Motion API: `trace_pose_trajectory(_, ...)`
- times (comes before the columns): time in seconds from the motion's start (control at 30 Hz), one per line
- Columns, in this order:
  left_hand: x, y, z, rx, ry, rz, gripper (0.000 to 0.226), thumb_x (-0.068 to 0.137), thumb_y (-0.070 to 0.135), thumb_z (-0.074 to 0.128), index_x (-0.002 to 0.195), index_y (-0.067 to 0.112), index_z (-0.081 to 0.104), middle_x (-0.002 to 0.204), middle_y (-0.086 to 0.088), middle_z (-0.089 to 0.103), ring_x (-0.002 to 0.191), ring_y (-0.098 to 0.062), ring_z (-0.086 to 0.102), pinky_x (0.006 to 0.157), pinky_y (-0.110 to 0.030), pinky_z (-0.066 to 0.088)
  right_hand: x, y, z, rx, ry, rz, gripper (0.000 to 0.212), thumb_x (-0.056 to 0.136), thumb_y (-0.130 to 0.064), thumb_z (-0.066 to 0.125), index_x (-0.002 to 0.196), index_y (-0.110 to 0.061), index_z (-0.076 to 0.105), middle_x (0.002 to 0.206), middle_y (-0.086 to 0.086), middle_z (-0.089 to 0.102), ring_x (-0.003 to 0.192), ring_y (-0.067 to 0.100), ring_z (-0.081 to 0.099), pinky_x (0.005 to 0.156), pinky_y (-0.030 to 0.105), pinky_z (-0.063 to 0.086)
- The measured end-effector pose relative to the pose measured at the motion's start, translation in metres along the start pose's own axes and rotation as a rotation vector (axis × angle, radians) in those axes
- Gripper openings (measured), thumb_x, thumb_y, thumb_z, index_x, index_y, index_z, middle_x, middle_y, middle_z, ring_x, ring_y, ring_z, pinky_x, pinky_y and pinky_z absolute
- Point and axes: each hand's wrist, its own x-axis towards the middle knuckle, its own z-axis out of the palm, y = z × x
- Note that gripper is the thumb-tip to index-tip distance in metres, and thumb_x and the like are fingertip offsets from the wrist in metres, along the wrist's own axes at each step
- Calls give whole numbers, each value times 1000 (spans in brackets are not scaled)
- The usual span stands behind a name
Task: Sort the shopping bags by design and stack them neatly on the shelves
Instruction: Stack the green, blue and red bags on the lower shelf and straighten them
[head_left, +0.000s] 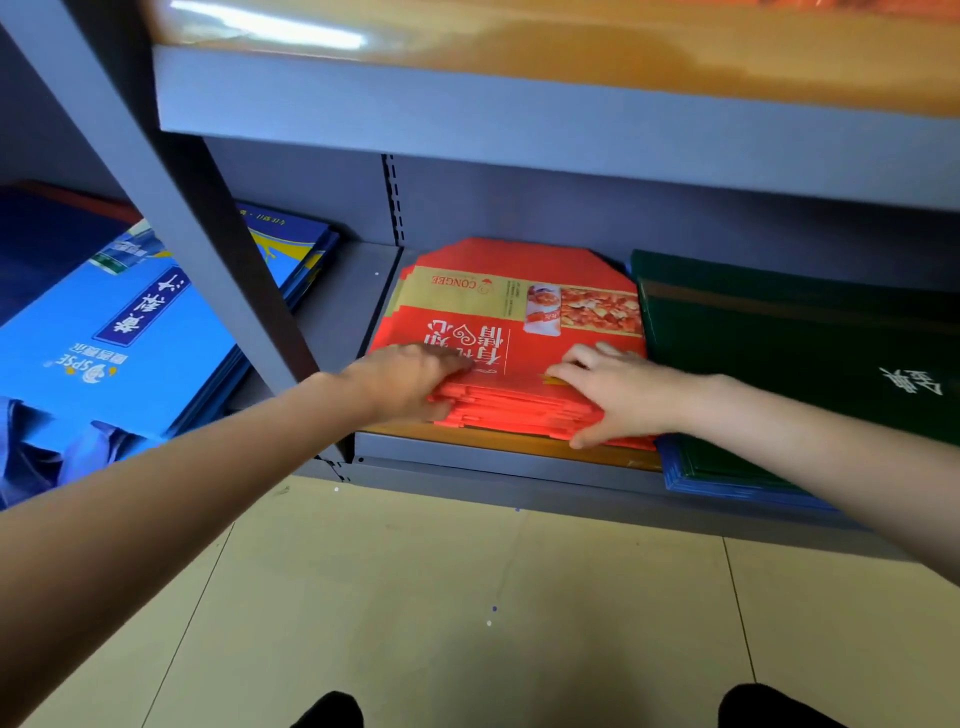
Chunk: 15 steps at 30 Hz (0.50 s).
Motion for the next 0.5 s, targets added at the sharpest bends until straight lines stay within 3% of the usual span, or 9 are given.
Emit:
trace_pose_trajectory(0.1,7,-6,-9,-207,-124,-7,84,81,49,65,148,17,26,149,-4,35,135,-25,34,110,-38,31,5,11,-1,317,11,7,82,75,-58,67,143,-30,32,141,-5,28,134,17,25,112,39,27)
trace_pose_trajectory(0.2,13,0,-17,-257,-193,-59,94,74,60,67,149,26,21,153,-1,26,140,-27,23,113,-45,26,9,19,-5,508,-17,15,69,72,-55,69,133,-33,44,139,-6,32,130,13,32,110,29,28)
trace_pose_trajectory(0.37,22,3,-21,-172,-248,-146,102,72,66,63,150,36,5,159,1,-1,145,-31,-1,113,-60,14,17,17,-15,385,55,-28,58,75,-47,72,126,-26,54,134,-3,44,122,14,41,96,21,32)
trace_pose_trajectory(0.5,21,-4,-14,-241,-294,-239,108,68,72,61,148,42,-5,158,2,-12,144,-37,-10,112,-62,11,19,10,-15,338,38,-71,66,77,-49,70,135,-27,47,141,-4,38,130,15,35,106,26,30)
